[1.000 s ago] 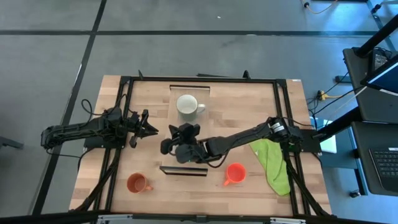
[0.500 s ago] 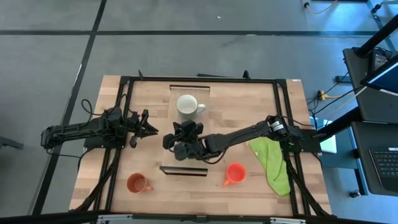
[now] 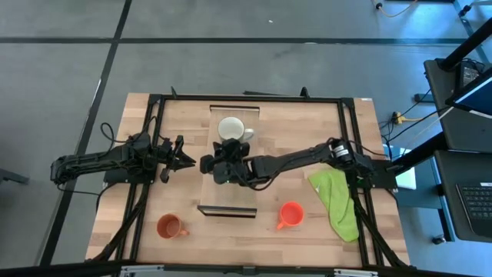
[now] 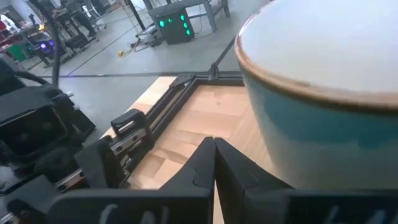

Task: Stack small to large cups/mugs on shelf
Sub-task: Put the blue mug on the shelf, then put the dark orange mug on the shelf

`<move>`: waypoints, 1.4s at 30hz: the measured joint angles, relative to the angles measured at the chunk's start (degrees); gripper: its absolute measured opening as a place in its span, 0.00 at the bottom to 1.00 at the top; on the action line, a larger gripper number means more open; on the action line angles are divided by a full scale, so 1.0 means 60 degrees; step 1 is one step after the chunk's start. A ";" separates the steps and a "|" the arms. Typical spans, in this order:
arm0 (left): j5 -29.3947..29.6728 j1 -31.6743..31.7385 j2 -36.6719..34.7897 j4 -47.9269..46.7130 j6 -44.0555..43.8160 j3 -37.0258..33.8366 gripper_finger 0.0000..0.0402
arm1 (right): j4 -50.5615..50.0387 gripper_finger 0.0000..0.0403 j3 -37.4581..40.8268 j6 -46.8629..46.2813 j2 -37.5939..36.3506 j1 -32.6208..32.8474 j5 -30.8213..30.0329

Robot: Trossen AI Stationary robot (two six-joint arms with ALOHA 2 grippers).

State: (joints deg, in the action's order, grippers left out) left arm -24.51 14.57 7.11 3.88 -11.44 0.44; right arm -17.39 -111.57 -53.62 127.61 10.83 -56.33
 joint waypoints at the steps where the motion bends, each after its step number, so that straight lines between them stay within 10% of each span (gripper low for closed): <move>1: 0.0000 0.0000 0.0000 0.0000 0.0002 -0.0003 0.13 | 0.0000 0.02 0.0000 0.0031 0.0000 -0.0041 0.0107; 42: 0.0000 -0.0001 0.0000 0.0000 0.0000 -0.0002 0.13 | 0.0325 0.12 0.0000 0.1507 -0.0011 -0.0128 0.1314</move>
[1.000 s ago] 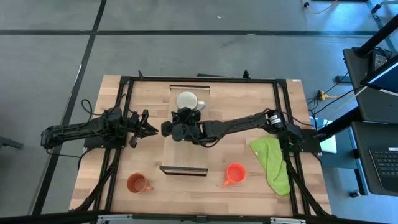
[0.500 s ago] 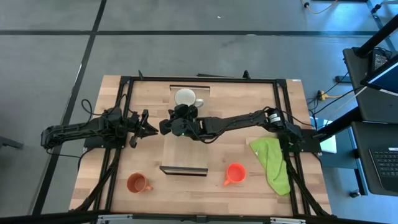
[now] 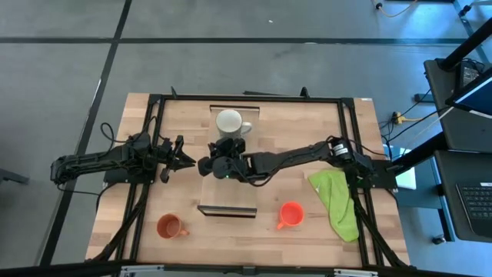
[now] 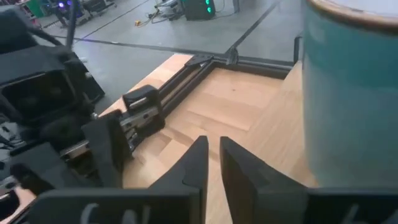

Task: Stack small to large cups/mugs on shelf
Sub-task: Put the dark orange mug on the shelf

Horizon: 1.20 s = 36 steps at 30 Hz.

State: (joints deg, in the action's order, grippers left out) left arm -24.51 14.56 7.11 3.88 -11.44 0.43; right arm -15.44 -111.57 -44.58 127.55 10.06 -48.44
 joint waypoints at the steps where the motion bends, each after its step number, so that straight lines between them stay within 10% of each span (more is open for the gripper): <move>1: 0.0000 0.0001 0.0000 0.0000 0.0003 -0.0001 0.13 | -0.0005 0.13 0.0000 0.0094 -0.0052 0.0094 -0.0060; 7: 0.0000 0.0000 0.0000 0.0000 0.0000 0.0002 0.13 | -0.1316 0.15 -0.0004 0.0110 -0.0827 0.0858 -0.1008; 13: 0.0000 -0.0001 0.0000 0.0000 0.0000 -0.0001 0.13 | -0.5525 0.15 -0.0022 -0.3194 -0.1948 0.1484 -0.0787; 27: 0.0000 -0.0001 0.0000 0.0000 0.0000 0.0000 0.13 | -1.0560 0.16 -0.0015 -0.6832 -0.2485 0.2171 0.5024; 36: 0.0000 0.0000 0.0000 0.0000 0.0000 0.0002 0.13 | -1.1475 0.41 -0.0015 -0.7897 -0.2481 0.2536 0.6015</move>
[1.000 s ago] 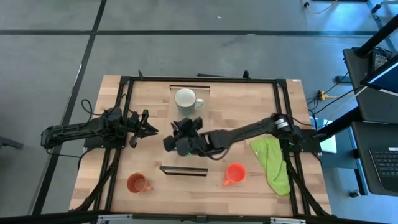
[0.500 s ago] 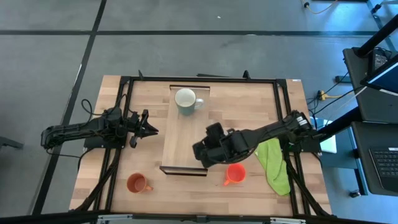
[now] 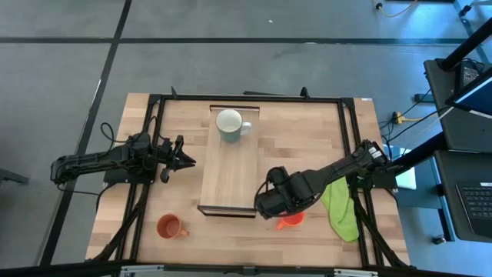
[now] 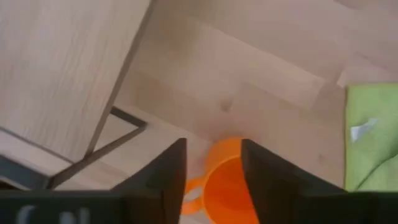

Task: Stack small to large cups/mugs on shelf
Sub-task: Put the dark orange mug on the shelf

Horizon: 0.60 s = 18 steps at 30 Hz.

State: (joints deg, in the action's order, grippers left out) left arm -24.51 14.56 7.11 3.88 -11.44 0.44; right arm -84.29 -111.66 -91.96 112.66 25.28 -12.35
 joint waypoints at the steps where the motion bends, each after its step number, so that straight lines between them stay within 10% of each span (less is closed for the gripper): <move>1: 0.0000 0.0001 0.0000 0.0000 0.0000 0.0001 0.13 | 0.0010 0.44 0.0000 -0.0029 0.0000 0.0003 0.0010; 18: 0.0000 0.0001 0.0000 0.0000 0.0000 -0.0002 0.13 | -0.0946 0.53 -0.1502 0.0491 -0.0023 0.0177 -0.1751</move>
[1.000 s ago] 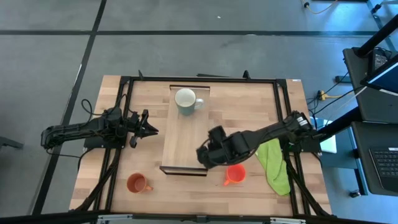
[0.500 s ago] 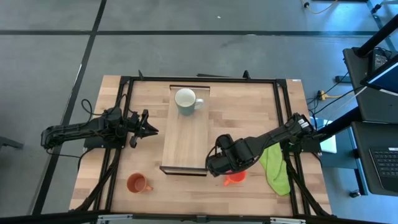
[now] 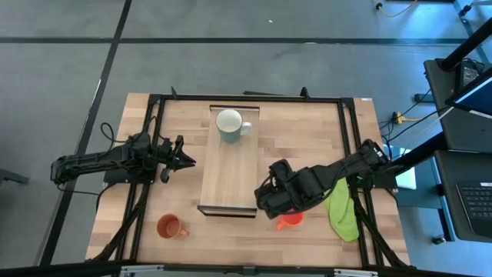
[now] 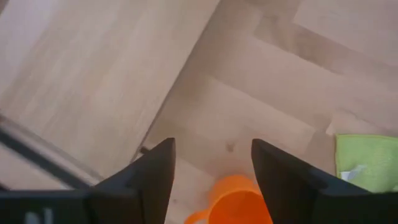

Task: Stack small to large cups/mugs on shelf
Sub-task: Put the dark orange mug on the shelf

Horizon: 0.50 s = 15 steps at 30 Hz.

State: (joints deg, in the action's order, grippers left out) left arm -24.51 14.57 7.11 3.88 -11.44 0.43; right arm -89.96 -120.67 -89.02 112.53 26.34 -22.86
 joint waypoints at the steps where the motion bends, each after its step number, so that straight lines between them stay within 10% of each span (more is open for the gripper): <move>1: 0.0000 -0.0003 0.0000 0.0000 0.0001 0.0003 0.13 | -0.0002 0.52 -0.0051 0.0016 -0.0029 0.0020 0.0049; 15: -0.0022 -0.0004 0.0004 0.1416 -0.3143 0.0002 0.13 | -0.0007 0.52 -0.0108 -0.0280 -0.0039 0.0218 0.0067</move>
State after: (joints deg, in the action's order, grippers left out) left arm -24.65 14.55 7.14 12.38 -30.30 0.44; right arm -90.01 -121.32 -90.70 112.29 27.65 -22.46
